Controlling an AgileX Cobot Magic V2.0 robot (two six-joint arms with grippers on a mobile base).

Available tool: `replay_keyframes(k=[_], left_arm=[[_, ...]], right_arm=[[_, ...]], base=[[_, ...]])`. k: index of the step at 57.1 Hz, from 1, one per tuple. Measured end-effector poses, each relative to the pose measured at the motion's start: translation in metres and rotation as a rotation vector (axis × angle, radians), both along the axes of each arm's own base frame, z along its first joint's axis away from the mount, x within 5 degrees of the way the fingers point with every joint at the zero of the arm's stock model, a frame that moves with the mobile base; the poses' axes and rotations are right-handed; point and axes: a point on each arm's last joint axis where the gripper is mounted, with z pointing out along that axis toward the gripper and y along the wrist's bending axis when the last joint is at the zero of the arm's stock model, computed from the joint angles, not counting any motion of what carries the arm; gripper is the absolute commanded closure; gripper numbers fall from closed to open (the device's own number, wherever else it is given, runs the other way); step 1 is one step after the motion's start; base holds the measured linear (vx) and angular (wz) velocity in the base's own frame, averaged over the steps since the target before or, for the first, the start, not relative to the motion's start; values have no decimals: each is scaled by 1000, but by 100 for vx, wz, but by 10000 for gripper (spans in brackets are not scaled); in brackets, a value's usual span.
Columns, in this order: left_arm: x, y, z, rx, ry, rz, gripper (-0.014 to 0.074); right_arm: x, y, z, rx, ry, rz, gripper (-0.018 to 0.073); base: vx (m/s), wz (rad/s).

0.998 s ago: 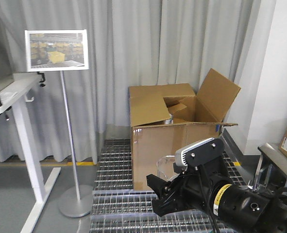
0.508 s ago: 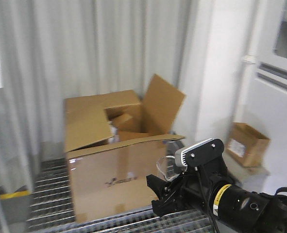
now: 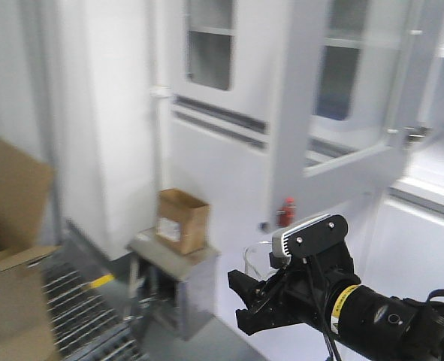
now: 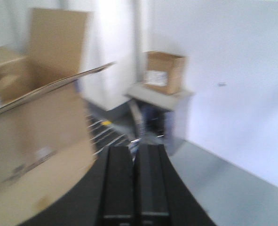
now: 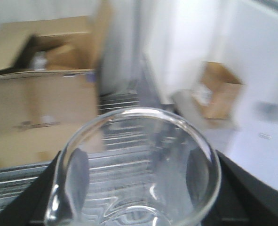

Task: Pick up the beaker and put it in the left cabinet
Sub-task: 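Hold the beaker in the right gripper while the base drives to the cabinet, then position the base facing the blue tray on the cabinet shelf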

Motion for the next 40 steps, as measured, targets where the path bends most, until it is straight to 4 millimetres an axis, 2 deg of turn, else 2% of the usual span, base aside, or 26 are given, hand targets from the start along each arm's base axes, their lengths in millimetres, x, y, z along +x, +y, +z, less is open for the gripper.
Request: replay_keyframes(k=[40], left_arm=[[0,0,0,0,0,0,593]], right_arm=[[0,0,0,0,0,0,365]], base=[[19,-75]])
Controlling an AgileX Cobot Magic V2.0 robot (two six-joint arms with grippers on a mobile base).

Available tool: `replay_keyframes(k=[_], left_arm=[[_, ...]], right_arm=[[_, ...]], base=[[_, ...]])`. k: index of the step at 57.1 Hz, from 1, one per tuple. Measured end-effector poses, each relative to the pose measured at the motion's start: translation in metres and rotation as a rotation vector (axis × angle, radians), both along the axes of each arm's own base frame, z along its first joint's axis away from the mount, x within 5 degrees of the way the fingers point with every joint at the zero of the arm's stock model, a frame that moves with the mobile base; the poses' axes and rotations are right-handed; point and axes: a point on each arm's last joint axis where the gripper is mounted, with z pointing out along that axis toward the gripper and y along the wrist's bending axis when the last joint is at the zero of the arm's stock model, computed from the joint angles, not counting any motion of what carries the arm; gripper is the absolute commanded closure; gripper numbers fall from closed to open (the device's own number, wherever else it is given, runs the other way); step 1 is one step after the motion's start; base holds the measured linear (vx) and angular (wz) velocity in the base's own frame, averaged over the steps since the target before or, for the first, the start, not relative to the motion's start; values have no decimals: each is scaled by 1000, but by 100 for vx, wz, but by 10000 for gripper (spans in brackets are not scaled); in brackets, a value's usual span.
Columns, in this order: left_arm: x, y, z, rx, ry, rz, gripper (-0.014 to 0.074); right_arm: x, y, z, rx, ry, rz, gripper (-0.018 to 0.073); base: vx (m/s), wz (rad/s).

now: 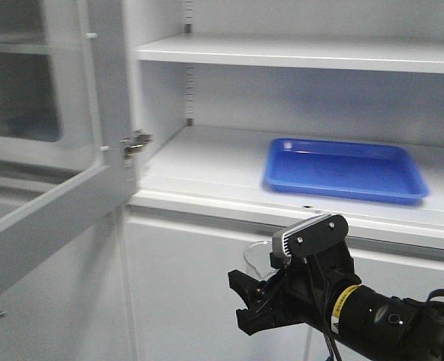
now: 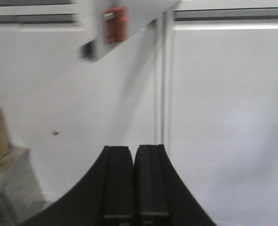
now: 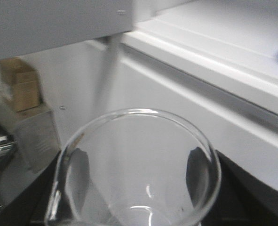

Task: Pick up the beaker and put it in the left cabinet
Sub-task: 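Position the base facing the blue tray on the cabinet shelf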

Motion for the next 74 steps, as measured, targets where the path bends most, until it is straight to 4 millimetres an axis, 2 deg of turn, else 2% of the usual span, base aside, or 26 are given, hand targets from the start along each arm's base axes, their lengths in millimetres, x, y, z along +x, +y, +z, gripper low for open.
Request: replay_keyframes(k=[25,74], left_arm=[[0,0,0,0,0,0,593],[0,0,0,0,0,0,593]], right_arm=[[0,0,0,0,0,0,365],[0,0,0,0,0,0,365]], base=[[18,-47],[14,-9]])
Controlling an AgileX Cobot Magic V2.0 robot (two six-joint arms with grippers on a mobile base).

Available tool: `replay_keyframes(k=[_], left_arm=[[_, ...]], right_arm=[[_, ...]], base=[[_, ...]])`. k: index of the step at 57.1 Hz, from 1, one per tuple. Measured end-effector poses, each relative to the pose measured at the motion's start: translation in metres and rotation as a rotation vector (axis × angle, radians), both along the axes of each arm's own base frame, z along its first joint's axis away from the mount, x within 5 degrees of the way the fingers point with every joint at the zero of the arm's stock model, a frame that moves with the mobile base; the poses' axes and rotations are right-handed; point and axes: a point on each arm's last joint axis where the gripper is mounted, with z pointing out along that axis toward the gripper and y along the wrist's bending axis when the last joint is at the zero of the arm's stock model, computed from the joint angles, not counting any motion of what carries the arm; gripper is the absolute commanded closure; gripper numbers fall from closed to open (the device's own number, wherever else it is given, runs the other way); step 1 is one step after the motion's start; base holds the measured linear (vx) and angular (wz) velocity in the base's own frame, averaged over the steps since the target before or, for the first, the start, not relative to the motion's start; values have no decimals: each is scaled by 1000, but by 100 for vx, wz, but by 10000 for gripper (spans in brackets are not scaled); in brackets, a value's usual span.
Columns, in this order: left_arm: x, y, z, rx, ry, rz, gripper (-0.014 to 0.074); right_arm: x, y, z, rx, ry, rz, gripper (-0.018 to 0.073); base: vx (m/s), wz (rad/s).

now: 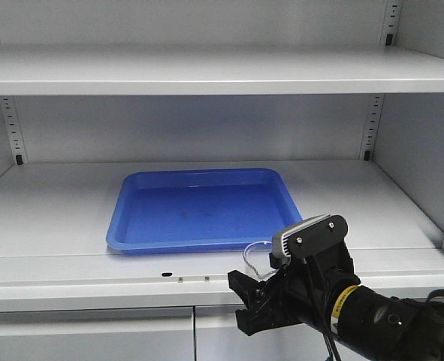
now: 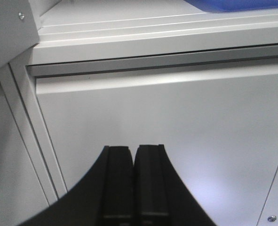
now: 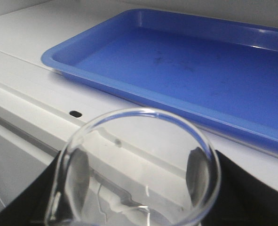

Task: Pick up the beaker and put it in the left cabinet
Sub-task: 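Position the base facing the blue tray on the cabinet shelf, then extend the right gripper with the beaker over the blue tray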

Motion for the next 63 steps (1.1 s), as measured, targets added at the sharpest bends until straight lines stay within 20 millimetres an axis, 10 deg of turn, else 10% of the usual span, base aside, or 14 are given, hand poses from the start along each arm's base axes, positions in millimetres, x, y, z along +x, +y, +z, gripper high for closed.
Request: replay_keyframes(k=[25,63], left_arm=[[0,0,0,0,0,0,593],[0,0,0,0,0,0,593]], right_arm=[[8,7,13,57,-80,30,365],[145,71,13,68,-131,-35,364]], base=[[2,-3],[0,0]])
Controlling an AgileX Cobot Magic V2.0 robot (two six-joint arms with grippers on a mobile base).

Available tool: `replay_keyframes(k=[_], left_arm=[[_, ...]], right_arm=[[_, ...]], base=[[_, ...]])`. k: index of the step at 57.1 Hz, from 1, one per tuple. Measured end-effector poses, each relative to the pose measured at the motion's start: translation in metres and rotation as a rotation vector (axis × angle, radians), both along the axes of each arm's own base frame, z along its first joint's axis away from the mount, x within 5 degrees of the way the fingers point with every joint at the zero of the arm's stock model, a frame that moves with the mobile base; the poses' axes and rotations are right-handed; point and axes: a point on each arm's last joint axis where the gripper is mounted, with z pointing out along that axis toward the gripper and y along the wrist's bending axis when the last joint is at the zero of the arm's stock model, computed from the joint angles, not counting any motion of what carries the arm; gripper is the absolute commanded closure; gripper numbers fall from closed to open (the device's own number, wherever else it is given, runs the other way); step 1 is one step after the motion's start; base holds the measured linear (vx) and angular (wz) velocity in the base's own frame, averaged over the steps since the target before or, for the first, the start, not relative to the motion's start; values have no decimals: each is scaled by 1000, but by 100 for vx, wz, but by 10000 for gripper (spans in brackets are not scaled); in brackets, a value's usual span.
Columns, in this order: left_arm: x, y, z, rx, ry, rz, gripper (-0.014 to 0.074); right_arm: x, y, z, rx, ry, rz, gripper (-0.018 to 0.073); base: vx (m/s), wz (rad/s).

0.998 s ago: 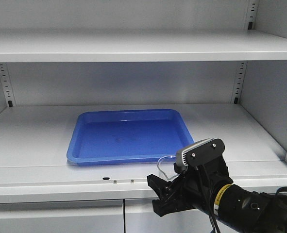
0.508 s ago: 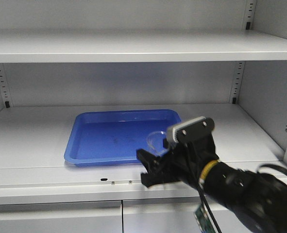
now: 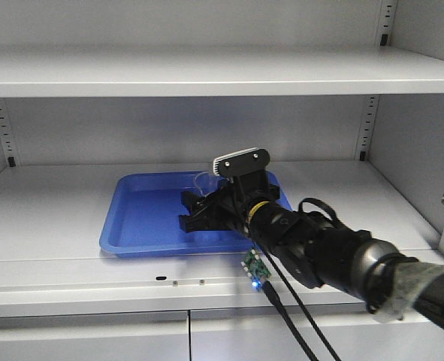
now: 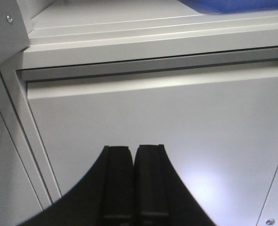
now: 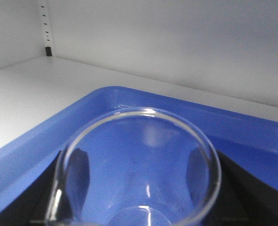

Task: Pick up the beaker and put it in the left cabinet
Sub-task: 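Extend the right gripper with the beaker over the blue tray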

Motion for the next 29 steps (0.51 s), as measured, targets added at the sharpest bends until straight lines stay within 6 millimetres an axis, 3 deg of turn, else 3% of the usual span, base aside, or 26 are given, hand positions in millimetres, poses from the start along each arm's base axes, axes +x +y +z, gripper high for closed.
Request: replay_keyframes(k=[7,29], left_arm=[[0,0,0,0,0,0,593],[0,0,0,0,0,0,593]], right_arm=[[10,3,-11,-27,44,-24,361],[15,3,-33,-70,114,-45,333]], base=[[0,0],[0,0]])
